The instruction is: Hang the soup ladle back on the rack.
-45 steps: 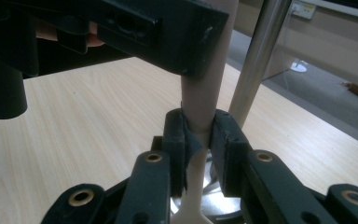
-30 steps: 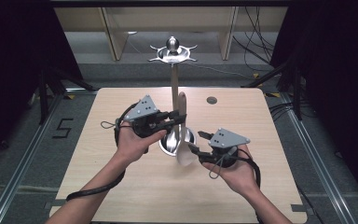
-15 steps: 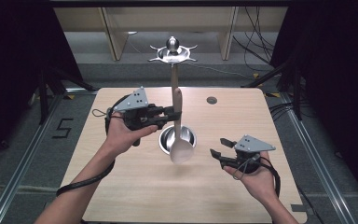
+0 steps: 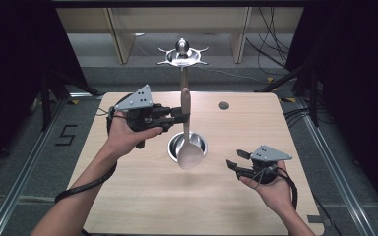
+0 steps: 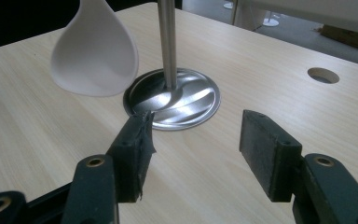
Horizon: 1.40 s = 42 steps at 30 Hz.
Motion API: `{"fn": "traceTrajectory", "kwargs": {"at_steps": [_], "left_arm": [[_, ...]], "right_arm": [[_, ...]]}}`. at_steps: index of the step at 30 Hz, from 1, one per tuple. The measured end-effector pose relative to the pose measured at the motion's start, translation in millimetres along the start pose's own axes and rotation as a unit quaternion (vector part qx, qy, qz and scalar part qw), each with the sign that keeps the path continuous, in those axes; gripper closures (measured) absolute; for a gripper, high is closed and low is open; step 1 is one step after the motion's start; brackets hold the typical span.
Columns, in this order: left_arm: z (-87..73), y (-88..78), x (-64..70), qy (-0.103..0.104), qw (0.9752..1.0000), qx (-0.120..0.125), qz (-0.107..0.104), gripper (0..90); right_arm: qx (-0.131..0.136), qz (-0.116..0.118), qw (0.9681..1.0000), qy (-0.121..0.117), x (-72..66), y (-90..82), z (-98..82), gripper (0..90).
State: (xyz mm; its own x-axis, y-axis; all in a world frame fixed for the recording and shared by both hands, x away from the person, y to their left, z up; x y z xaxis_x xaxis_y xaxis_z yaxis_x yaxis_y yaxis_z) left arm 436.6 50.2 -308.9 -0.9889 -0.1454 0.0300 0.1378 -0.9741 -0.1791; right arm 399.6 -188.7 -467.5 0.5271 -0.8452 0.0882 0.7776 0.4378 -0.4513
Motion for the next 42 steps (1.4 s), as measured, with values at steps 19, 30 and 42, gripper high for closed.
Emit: {"fn": "traceTrajectory", "kwargs": {"at_steps": [19, 30, 42], "left_arm": [[15.8, -6.0, -5.1, -0.002, 0.9997, 0.000, -0.025, 74.9], [19.1, -7.0, -8.5, -0.016, 0.9990, -0.008, -0.040, 74.9], [21.6, -9.4, -13.5, -0.023, 0.9986, -0.012, -0.046, 74.8]], "right_arm": [[-0.015, 0.000, 0.9999, 0.005, -0.6, 3.7, -6.8, 44.1], [-0.018, 0.005, 0.9997, 0.013, -2.9, 4.1, -7.7, 44.1], [-0.013, 0.001, 0.9999, 0.008, -1.8, 4.7, -6.9, 44.1]]}}
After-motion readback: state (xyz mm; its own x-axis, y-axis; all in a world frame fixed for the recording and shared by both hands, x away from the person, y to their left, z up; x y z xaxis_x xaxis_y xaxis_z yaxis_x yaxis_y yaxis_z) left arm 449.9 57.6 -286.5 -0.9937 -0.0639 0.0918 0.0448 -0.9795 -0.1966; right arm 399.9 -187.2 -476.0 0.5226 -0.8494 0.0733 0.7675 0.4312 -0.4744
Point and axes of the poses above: each handheld gripper's, and its own axes: y roughly forward along the jaws, z roughly out of its top, x roughly to its right, the point moved 7 cm from there along y, roughly forward along the jaws, and after that the axes turned 12 degrees about -z, right-handed, at the moved point
